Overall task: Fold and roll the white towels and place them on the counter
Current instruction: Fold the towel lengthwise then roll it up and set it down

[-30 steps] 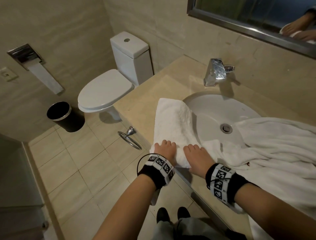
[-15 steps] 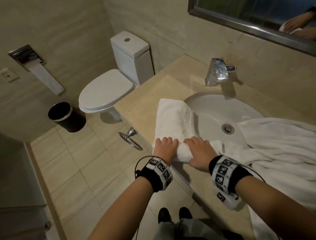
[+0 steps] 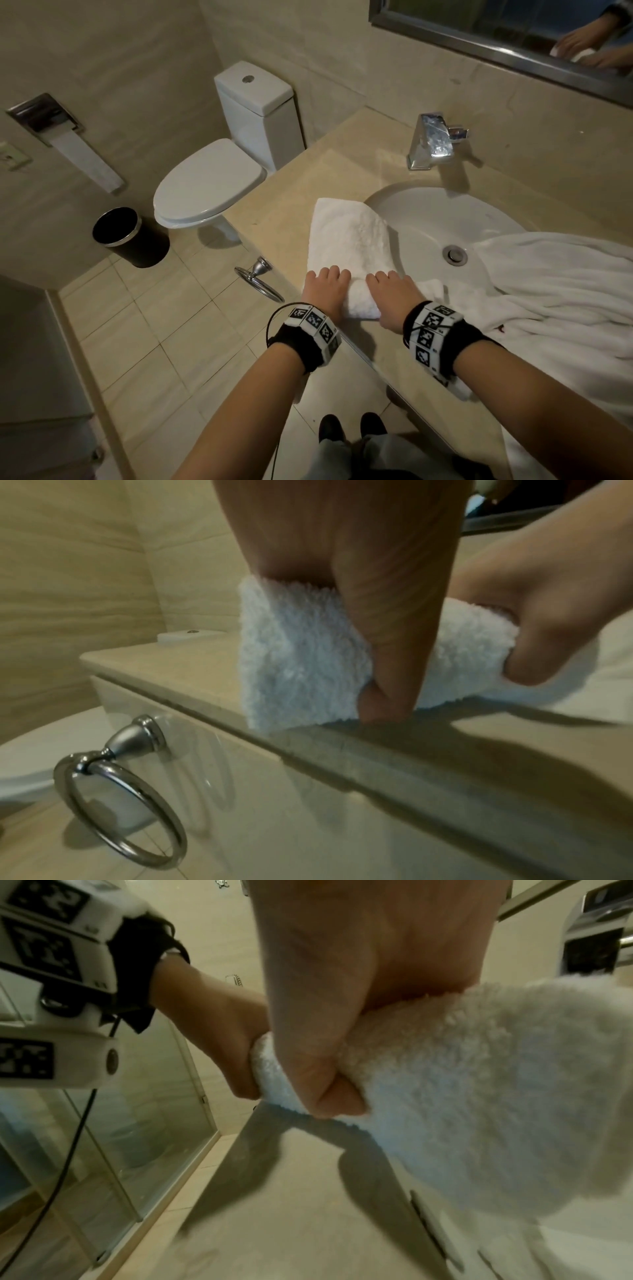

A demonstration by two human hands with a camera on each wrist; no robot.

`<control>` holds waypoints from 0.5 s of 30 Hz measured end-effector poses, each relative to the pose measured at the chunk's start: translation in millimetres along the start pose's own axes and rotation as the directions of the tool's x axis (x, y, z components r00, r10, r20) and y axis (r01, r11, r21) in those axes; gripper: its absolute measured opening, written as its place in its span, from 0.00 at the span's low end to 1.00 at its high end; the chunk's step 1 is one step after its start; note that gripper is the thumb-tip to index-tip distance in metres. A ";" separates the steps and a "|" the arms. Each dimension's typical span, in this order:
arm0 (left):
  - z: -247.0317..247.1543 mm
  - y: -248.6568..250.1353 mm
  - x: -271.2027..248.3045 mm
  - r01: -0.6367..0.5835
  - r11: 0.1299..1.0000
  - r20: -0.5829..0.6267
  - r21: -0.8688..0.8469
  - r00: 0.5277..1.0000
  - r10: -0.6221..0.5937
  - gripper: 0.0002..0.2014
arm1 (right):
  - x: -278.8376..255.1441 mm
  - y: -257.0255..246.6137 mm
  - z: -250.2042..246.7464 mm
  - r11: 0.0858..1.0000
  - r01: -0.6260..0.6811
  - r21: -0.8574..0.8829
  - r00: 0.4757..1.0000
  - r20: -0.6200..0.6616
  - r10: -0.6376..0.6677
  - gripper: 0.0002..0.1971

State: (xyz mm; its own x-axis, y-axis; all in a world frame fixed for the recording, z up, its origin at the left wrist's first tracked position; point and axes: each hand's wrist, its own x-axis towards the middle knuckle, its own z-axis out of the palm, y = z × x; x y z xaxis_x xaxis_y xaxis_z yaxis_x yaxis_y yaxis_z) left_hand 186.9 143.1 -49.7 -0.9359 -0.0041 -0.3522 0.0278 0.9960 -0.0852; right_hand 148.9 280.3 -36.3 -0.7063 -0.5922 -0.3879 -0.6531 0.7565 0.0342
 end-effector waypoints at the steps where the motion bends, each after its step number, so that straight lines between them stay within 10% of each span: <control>1: -0.6 -0.9 -0.2 -0.003 1.000 0.004 -0.020 1.000 0.003 0.29 | 1.3 0.1 -2.0 1.000 0.008 0.010 1.000 0.017 -0.008 0.30; 11: 12.0 -10.8 -31.5 -0.141 0.972 0.028 -0.188 0.989 0.148 0.38 | -20.4 -12.8 5.0 0.990 0.065 0.126 0.980 0.177 -0.087 0.25; 15: 31.1 -33.7 -57.2 0.078 0.810 -0.084 -0.582 0.984 -0.155 0.48 | -21.7 -13.4 3.1 0.989 0.061 0.133 0.977 0.194 -0.086 0.23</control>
State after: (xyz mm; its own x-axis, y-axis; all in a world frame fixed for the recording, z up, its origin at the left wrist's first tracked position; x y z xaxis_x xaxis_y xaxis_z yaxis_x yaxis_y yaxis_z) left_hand 250.5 107.0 -55.6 -0.9551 -0.1513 -0.2547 -0.2548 0.8582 0.4457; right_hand 173.8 283.8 -31.2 -0.5806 -0.5901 -0.5609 -0.6526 0.7492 -0.1128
